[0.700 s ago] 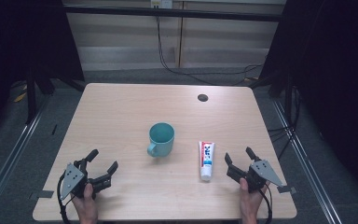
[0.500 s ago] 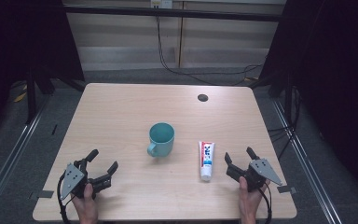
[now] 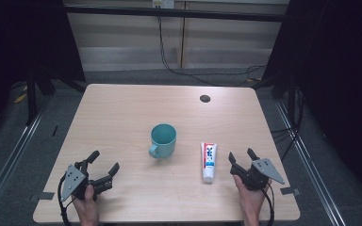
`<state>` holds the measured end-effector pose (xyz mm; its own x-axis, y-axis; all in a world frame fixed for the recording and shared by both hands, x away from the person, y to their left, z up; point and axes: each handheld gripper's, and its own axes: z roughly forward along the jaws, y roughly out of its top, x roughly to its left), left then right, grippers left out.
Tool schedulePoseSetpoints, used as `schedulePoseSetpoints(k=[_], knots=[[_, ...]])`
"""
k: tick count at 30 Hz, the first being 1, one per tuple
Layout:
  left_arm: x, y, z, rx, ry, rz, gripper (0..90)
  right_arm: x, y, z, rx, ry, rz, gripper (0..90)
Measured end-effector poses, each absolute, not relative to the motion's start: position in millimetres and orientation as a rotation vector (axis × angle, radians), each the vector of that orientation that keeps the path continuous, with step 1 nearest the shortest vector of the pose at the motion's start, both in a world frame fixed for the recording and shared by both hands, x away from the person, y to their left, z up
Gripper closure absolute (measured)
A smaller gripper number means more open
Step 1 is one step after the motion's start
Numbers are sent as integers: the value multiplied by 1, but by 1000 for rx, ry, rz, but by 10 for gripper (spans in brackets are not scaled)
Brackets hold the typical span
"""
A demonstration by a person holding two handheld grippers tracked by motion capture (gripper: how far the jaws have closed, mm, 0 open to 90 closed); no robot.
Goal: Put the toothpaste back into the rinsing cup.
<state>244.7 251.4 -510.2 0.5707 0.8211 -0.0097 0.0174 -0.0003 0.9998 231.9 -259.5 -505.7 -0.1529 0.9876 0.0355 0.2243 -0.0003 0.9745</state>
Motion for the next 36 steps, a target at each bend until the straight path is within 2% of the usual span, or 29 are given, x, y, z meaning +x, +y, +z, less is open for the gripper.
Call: schedulePoseSetpoints(k=[13,23,24,25,36], knots=[[245,252,-510,1445,764,740,155,229,-259,-496,1295,1592,1273,369],[245,252,-510,1447,763,742,155,235,-254,-480,1334,1731,1269,344],[245,252,-510,1446,762,743,155,235,-252,-478,1343,1742,1262,383],[245,252,-510,1447,763,743,155,235,-249,-475,1331,1762,1290,471],[245,252,-510,1453,758,746,155,245,-234,-457,1344,1865,1238,454]])
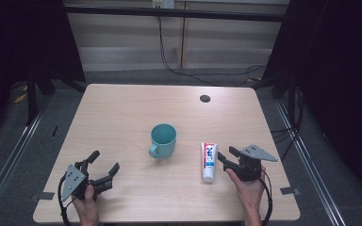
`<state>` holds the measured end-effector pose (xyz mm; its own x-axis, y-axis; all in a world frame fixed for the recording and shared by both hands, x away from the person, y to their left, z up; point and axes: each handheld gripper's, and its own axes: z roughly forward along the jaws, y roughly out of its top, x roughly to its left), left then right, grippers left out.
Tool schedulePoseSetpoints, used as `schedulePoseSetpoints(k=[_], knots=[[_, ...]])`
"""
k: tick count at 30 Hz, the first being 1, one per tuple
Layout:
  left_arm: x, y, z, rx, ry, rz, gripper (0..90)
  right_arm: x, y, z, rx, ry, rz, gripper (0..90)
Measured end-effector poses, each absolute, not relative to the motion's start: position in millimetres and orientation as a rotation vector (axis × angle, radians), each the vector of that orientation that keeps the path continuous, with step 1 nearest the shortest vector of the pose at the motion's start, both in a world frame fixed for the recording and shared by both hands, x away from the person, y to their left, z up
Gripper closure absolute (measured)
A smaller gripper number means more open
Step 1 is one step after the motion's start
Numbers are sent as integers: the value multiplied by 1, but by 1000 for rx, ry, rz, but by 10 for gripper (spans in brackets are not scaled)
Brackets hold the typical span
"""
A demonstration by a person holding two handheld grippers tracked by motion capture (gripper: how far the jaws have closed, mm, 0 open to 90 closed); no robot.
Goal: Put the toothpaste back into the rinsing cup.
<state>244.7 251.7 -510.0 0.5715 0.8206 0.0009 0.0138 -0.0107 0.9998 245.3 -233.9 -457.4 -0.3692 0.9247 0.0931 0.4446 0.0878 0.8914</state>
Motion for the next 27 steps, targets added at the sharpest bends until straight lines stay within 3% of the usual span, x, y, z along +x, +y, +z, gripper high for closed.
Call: schedulePoseSetpoints(k=[10,27], knots=[[245,252,-510,1453,757,742,155,258,-231,-451,1451,2010,1195,365],[245,252,-510,1453,758,747,155,287,-223,-447,1649,2230,999,396]])
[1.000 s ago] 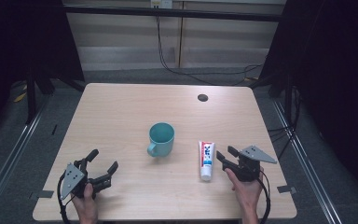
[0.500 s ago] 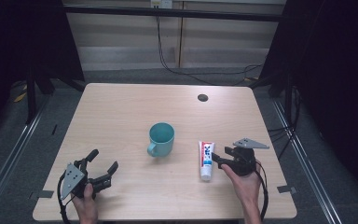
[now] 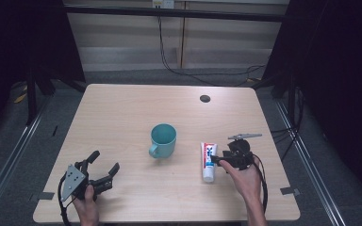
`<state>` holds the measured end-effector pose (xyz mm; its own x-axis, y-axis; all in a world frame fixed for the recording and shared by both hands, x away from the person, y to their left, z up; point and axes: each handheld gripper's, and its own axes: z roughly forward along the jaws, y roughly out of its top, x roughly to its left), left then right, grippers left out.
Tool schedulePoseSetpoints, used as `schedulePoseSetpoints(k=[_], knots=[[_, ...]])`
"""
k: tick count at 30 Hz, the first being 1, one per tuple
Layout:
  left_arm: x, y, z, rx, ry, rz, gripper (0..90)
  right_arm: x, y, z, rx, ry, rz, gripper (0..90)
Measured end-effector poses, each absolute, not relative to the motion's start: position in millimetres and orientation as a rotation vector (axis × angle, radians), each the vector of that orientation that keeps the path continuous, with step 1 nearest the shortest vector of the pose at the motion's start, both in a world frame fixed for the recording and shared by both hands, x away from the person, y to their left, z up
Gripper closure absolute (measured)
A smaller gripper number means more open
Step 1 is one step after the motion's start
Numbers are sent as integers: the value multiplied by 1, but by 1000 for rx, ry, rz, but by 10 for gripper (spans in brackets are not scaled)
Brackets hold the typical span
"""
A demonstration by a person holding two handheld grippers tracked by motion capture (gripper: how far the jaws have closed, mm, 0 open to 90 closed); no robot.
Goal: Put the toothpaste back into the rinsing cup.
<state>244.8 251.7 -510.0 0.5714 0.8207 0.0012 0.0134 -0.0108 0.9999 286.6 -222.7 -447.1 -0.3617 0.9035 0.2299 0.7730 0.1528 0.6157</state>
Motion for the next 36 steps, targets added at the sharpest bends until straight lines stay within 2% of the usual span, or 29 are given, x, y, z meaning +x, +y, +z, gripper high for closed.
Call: schedulePoseSetpoints(k=[18,22,27,36], knots=[[245,252,-510,1454,757,744,155,318,-206,-454,1825,2335,792,389],[245,252,-510,1453,754,739,155,324,-203,-454,1841,2345,730,422],[245,252,-510,1453,754,738,155,330,-199,-457,1878,2361,708,421],[245,252,-510,1451,758,740,155,338,-192,-462,1931,2363,641,358]])
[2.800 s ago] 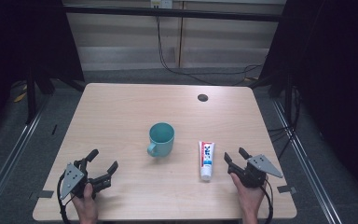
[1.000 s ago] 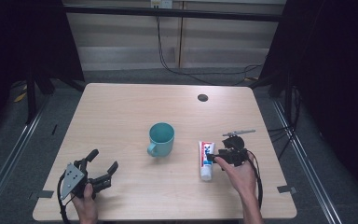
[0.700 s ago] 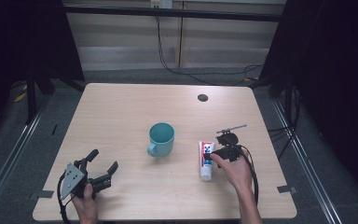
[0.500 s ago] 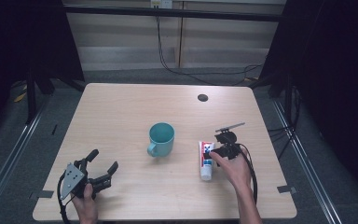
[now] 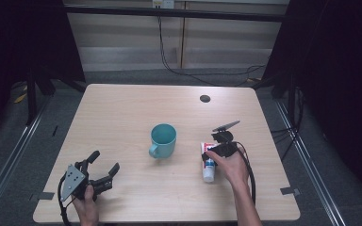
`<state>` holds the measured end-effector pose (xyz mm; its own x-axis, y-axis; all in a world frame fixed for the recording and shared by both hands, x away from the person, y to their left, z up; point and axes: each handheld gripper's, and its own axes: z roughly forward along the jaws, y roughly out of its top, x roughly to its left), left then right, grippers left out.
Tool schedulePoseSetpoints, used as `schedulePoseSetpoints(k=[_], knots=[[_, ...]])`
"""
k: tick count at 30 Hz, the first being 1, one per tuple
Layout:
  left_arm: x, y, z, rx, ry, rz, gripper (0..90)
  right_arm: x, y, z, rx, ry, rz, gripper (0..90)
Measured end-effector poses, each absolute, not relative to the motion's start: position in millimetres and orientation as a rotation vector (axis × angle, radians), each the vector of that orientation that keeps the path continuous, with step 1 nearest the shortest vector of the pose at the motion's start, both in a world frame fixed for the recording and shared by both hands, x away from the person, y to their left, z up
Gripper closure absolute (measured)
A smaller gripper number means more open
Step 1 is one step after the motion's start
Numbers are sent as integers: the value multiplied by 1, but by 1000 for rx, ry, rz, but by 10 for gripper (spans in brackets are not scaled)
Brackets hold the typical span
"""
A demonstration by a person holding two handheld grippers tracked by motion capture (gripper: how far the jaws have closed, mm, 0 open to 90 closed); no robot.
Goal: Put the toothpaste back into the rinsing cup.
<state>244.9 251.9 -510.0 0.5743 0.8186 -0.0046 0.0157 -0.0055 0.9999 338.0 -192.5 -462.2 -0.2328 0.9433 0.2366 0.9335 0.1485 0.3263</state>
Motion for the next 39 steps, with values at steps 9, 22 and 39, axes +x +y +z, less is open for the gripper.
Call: schedulePoseSetpoints(k=[9,22,39], knots=[[245,252,-510,1450,758,741,155,345,-187,-471,1945,2407,563,386],[245,252,-510,1453,757,741,155,346,-175,-472,1826,2437,444,450],[245,252,-510,1452,755,740,155,341,-184,-467,1843,2431,551,646]])
